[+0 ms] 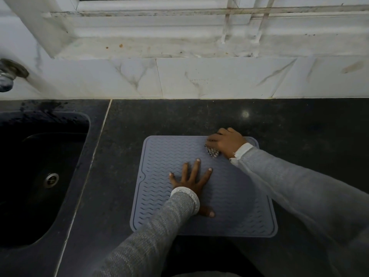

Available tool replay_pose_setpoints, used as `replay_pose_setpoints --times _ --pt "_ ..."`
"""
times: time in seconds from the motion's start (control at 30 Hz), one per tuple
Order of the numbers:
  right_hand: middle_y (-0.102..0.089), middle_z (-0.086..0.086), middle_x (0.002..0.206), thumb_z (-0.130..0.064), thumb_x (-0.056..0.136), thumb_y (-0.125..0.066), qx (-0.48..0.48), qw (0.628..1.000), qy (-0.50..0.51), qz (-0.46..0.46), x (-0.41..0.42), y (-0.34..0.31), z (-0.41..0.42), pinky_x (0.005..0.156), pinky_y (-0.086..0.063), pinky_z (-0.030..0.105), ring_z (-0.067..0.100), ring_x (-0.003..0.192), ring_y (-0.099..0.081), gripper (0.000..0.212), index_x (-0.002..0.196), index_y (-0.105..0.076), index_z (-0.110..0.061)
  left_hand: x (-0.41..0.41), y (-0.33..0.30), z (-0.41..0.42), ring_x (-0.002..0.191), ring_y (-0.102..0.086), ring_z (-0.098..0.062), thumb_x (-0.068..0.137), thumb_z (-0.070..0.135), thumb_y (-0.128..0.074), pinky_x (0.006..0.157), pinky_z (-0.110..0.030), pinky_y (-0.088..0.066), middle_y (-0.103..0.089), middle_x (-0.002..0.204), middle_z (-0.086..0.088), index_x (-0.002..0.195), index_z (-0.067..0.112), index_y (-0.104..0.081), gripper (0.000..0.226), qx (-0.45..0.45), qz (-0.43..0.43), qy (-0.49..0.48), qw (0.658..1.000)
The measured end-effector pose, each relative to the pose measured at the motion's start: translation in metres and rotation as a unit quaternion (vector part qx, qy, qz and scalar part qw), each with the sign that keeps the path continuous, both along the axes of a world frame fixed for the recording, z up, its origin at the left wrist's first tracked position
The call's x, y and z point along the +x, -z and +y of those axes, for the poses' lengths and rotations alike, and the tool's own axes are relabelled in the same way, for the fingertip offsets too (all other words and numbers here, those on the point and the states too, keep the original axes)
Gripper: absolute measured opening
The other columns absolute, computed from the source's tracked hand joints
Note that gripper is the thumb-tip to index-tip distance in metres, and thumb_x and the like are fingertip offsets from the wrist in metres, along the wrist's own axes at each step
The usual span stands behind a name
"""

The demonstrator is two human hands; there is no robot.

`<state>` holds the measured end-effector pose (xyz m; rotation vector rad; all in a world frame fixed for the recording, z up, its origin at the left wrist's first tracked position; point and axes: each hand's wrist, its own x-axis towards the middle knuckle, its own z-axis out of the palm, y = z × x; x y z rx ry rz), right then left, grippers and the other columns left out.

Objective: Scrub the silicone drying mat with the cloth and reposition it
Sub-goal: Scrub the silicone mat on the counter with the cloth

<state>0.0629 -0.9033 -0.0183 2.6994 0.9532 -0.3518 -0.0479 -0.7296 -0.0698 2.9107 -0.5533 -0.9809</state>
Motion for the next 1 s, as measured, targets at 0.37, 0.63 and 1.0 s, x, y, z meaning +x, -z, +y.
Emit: replay_pose_setpoints --times 0.37,0.63,1.0 --pt "-0.025 0.003 0.151 -0.023 0.091 -0.051 -0.012 1.000 0.007 -0.009 -0.013 0.021 0.011 0.103 -0.031 0.043 0.031 0.129 -0.031 0.059 0.144 -0.025 -0.023 0.001 0.000 0.000 0.132 0.036 -0.036 0.047 0.083 -0.063 0.090 -0.077 0.012 0.052 0.135 0.006 0.123 0.051 0.043 0.134 0.002 0.013 0.000 1.000" --pt "-0.029 0.003 0.149 -0.024 0.086 -0.060 -0.023 0.999 0.025 -0.006 -0.016 0.024 -0.003 0.104 -0.031 0.044 0.030 0.129 -0.032 0.064 0.142 -0.029 -0.024 -0.002 -0.002 0.002 0.136 0.031 -0.035 0.050 0.083 -0.062 0.095 -0.075 0.009 0.047 0.140 0.006 0.130 0.049 0.036 0.131 -0.006 -0.005 0.000 1.000" --pt "-0.036 0.000 0.146 -0.021 0.085 -0.062 -0.007 0.998 0.055 0.021 -0.009 0.012 0.010 0.104 -0.033 0.042 0.028 0.127 -0.035 0.058 0.138 -0.039 -0.026 0.001 -0.011 0.031 0.136 0.030 -0.034 0.054 0.068 -0.074 0.100 -0.075 0.000 0.045 0.142 0.006 0.134 0.046 0.033 0.135 0.008 0.032 -0.027 0.999"
